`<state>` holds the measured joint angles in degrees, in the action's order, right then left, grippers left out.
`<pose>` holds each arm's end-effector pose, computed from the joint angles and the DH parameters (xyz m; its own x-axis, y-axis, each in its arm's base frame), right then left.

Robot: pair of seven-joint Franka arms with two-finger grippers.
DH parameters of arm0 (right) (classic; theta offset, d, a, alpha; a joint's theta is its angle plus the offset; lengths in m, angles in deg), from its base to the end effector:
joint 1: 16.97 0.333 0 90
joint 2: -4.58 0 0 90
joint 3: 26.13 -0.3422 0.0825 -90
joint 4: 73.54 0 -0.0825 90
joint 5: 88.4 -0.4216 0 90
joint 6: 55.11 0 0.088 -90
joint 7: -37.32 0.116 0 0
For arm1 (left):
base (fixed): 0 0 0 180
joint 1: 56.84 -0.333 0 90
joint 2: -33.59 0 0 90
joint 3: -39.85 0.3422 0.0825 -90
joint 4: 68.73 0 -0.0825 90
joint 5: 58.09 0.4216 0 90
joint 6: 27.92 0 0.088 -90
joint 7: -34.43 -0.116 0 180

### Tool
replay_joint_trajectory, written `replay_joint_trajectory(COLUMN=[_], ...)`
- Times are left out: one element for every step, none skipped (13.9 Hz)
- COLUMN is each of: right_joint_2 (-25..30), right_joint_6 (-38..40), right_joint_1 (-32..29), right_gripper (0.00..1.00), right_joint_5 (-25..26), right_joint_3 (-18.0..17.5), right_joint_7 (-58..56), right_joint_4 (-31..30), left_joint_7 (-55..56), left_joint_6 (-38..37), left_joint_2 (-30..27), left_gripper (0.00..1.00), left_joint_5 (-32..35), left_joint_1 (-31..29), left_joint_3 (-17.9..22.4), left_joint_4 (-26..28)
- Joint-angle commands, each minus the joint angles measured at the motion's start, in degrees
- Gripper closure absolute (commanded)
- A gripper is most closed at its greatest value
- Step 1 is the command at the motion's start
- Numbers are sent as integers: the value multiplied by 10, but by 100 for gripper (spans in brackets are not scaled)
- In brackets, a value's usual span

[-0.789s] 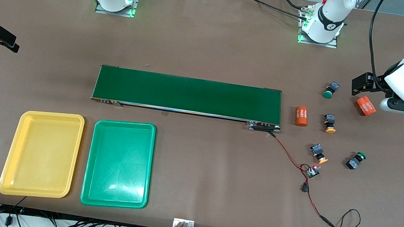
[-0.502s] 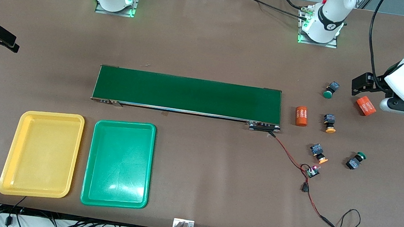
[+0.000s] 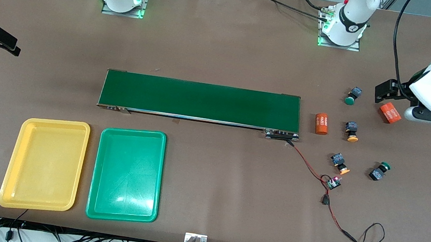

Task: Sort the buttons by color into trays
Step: 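Reach the left gripper down to a yellow-capped button by the pile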

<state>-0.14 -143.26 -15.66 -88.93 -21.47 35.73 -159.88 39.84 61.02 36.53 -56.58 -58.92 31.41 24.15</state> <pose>0.6145 -0.0328 0.6218 0.9983 -0.0304 -0.0504 -0.0306 -0.9995 -0.0040 0.5979 -0.0615 0.5845 0.9930 -0.0161 -0.1169 -0.0197 -0.9994 -0.0298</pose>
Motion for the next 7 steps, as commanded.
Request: replay_joint_trajectory(right_joint_2=[3,3,3,3,3,3,3], right_joint_6=[8,8,8,8,8,8,8], right_joint_1=[-3,-3,-3,-3,-3,-3,-3], right_gripper=[0,0,0,0,0,0,0], right_joint_5=[2,3,3,3,3,3,3], right_joint_3=[-1,-1,-1,-1,-1,-1,-1], right_joint_7=[-5,-5,-5,-5,-5,-5,-5], right_joint_4=[3,3,3,3,3,3,3], left_joint_7=[-3,-2,-3,-2,-8,-11,-3], left_joint_6=[-6,-3,-3,-3,-6,-8,-9], left_joint_2=[13,17,38,67,93,105,109], left_gripper=[0,0,0,0,0,0,0], left_joint_5=[3,3,3,3,3,3,3], left_joint_1=[-18,-28,-34,-34,-33,-35,-35], left_joint_3=[-2,-2,-2,-2,-2,-2,-2], left_joint_4=[-7,-9,-23,-41,-55,-64,-59])
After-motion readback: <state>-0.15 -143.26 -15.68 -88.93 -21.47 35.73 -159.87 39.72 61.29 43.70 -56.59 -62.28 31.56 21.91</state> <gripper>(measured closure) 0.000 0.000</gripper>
